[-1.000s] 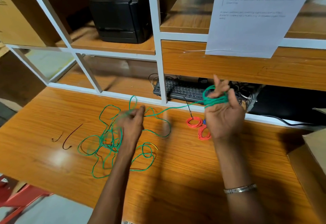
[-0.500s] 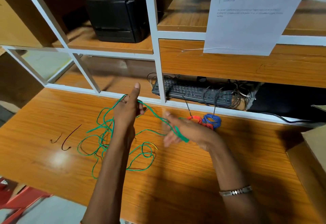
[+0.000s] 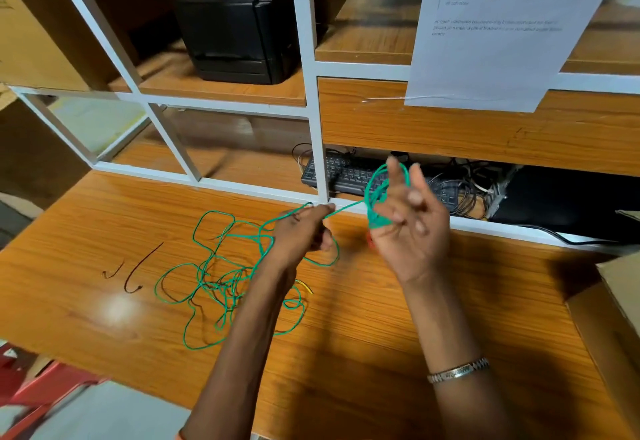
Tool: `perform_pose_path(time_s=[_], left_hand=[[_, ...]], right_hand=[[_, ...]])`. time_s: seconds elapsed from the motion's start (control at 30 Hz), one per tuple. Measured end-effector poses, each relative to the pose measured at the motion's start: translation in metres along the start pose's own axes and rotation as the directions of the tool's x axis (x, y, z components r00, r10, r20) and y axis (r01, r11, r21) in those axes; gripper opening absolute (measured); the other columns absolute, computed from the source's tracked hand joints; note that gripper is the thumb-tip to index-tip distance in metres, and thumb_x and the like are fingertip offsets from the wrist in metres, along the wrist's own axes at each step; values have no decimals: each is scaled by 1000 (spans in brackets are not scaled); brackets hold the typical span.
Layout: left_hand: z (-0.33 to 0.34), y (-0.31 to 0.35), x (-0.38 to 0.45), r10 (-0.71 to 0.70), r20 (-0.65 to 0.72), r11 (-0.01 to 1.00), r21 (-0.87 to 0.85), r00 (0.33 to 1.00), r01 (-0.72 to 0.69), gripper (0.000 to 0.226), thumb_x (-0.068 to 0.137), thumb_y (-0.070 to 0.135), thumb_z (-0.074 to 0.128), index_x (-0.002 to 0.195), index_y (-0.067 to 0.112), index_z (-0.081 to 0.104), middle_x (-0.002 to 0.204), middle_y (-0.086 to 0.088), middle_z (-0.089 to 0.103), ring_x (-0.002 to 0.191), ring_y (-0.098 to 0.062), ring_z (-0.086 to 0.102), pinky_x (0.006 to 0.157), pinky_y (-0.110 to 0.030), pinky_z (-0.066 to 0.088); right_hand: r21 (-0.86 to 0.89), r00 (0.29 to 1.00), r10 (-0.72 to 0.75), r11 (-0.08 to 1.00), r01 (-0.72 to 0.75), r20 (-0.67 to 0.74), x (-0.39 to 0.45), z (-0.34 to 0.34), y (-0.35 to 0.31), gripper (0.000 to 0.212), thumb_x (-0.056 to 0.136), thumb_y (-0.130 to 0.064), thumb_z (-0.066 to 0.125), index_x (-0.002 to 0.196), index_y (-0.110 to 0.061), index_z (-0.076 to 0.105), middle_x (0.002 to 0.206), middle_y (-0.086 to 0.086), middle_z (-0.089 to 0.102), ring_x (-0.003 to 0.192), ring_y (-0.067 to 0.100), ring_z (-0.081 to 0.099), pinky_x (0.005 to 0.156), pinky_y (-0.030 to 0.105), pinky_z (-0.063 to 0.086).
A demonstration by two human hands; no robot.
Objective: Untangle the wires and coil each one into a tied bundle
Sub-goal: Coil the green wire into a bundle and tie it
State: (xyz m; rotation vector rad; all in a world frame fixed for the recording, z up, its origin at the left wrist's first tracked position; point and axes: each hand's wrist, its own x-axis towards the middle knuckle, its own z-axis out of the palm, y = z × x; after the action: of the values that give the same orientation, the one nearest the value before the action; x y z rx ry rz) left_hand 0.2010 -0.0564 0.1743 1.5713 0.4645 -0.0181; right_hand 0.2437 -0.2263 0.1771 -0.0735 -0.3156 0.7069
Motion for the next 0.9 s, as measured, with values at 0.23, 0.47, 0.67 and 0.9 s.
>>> perform_pose_path(time_s=[0.23, 0.47, 0.67, 0.9], left_hand=[[9, -15, -10, -20, 284, 989, 149, 959, -23, 47, 102, 46, 61, 65, 20, 49, 61, -12, 70, 46, -17, 65, 54, -25, 49], [4, -17, -4, 225, 165, 944, 207, 960, -257, 46, 93, 28, 79, 70, -6, 56, 69, -16, 73, 55, -26, 73, 53, -25, 50], [-17, -23, -1, 438, 24, 804, 437, 899, -403, 56, 70, 61, 82, 59, 20, 45, 51, 13, 51, 52, -12, 49, 58, -34, 41], [-30, -29, -1, 452, 21, 830, 356, 892, -429, 78, 63, 72, 88, 61, 11, 38, 51, 1, 37, 50, -16, 39, 49, -47, 45]], right_hand=[[-218, 814, -435, 900, 378, -385, 4, -8, -15, 47, 103, -7, 44, 148, 4, 33, 141, 25, 58, 132, 27, 59, 102, 31, 54], [-789, 717, -535, 614, -32, -446, 20, -17, 16, 46, 98, 9, 49, 139, -11, 46, 136, 4, 54, 132, 16, 53, 106, 26, 42], [-753, 753, -1, 6, -659, -659, 8, 12, 27, 77, 102, -69, 29, 73, -16, 76, 76, 9, 76, 69, 16, 70, 74, 30, 50], [-760, 714, 298, -68, -646, -634, 0, 9, 22, 121, 87, -90, 11, 93, 15, 70, 73, 29, 68, 44, 28, 52, 46, 28, 45]])
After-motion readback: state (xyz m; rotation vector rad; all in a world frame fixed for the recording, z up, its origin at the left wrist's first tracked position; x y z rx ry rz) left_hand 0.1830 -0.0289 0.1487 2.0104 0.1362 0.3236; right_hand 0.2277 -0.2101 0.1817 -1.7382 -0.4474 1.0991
